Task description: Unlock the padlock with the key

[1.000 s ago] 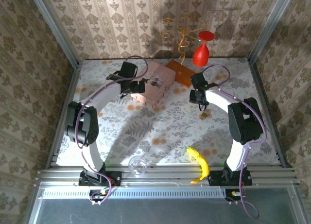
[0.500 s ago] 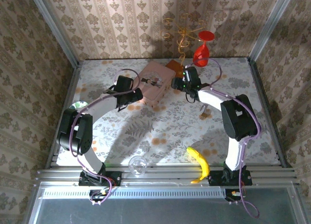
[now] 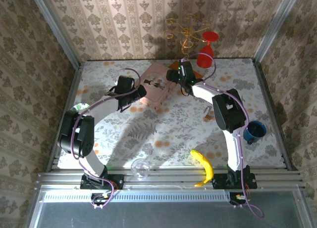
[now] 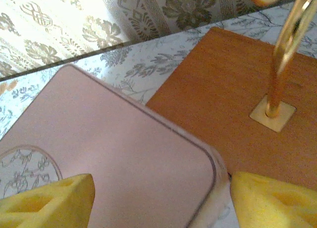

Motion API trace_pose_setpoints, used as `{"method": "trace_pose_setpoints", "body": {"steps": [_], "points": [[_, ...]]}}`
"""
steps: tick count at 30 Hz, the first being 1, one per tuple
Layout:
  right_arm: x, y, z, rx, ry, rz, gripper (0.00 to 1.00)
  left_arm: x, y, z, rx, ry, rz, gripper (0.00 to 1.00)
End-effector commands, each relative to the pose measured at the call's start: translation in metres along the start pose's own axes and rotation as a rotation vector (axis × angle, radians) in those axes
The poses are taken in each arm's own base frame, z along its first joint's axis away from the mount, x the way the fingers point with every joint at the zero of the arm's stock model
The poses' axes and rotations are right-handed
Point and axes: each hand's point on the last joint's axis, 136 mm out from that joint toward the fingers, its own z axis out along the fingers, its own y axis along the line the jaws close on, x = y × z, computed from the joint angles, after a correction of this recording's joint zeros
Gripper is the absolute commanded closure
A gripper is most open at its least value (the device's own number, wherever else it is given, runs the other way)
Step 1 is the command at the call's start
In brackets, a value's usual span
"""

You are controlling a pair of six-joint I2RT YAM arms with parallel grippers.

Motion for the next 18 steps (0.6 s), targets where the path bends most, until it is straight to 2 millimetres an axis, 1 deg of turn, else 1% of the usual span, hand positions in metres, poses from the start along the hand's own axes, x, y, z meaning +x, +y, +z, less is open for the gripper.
{"method": "trace_pose_setpoints", "body": {"steps": [1,4,8,11,14,16,18], "points": [[-0.011,-0.005,0.015,0.033,-0.04,-0.012,0.26,-0.006,-0.007,0.005,0.025,0.001,-0.019,0.08],[-0.015,-0.007,0.023,0.046,-0.036,-0.017,0.25,-0.005,-0.008,0.008,0.027,0.011,-0.017,0.08],[-0.017,-0.014,0.031,0.066,-0.03,-0.017,0.24,-0.006,-0.009,0.012,0.032,0.014,-0.02,0.14],[-0.019,-0.012,0.036,0.04,-0.014,-0.024,0.25,-0.009,-0.01,0.015,0.034,0.011,-0.022,0.19],[-0.015,-0.005,0.04,-0.001,0.025,-0.048,0.35,-0.016,-0.007,0.019,0.024,0.006,-0.029,0.19],[-0.007,-0.001,0.041,-0.022,0.06,-0.06,0.41,-0.02,-0.002,0.024,0.01,0.007,-0.037,0.19],[0.002,-0.002,0.04,-0.028,0.098,-0.07,0.46,-0.026,0.003,0.028,-0.007,0.002,-0.045,0.19]]}}
